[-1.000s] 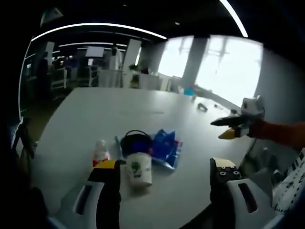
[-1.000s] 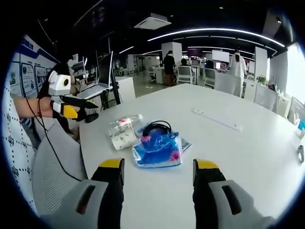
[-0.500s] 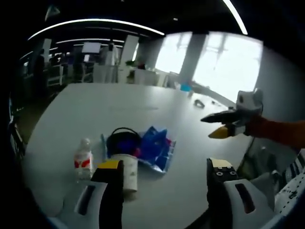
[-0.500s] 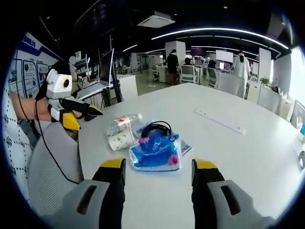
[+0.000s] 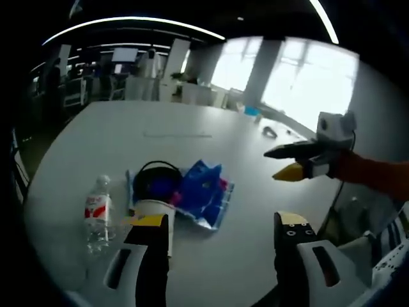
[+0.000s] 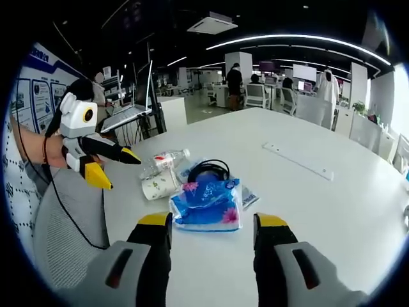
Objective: Arrange the tabletop items into an orderly group along one side of the table until the central work area is clear of visible clutter.
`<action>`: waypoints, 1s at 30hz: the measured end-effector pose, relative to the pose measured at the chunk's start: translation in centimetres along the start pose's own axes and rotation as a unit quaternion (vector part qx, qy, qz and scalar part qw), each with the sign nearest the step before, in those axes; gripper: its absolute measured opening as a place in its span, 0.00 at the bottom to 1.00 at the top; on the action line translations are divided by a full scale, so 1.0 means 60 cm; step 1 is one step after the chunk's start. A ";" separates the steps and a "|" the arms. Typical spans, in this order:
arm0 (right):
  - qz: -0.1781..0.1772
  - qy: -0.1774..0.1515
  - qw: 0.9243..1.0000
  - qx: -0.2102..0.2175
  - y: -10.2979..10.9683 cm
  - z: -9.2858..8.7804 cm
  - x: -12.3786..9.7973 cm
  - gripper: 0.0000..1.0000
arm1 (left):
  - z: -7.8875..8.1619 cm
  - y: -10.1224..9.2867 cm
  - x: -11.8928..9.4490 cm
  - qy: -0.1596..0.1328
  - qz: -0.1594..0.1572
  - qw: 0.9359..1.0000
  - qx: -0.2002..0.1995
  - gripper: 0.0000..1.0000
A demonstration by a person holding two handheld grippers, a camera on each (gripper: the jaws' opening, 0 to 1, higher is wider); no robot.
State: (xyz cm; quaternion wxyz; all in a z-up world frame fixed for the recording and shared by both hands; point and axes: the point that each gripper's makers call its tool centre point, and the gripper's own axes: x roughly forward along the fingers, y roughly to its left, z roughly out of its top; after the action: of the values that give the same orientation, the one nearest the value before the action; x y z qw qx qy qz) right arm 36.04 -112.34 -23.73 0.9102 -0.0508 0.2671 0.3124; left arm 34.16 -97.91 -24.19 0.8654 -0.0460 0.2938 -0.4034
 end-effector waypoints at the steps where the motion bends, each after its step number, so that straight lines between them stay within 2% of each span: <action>1: 0.001 -0.001 1.000 -0.001 -0.001 0.000 0.001 0.49 | 0.000 -0.002 0.003 -0.001 -0.001 1.000 -0.002 0.63; 17: 0.013 0.006 1.000 -0.022 -0.016 0.003 0.029 0.46 | -0.029 -0.017 0.059 0.024 0.008 0.999 -0.030 0.58; 28: 0.020 0.033 0.999 -0.036 -0.024 -0.017 0.056 0.42 | -0.062 -0.017 0.089 0.048 0.030 0.996 -0.066 0.54; 30: 0.022 0.037 0.998 -0.039 -0.026 -0.021 0.063 0.42 | -0.065 -0.018 0.093 0.046 0.031 0.996 -0.075 0.54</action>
State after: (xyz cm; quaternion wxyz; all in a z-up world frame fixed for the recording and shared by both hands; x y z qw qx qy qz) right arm 38.89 -111.84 -26.85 0.8899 -0.0920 0.2891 0.3405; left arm 34.13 -102.05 -29.69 0.8573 -0.0835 0.3638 -0.3545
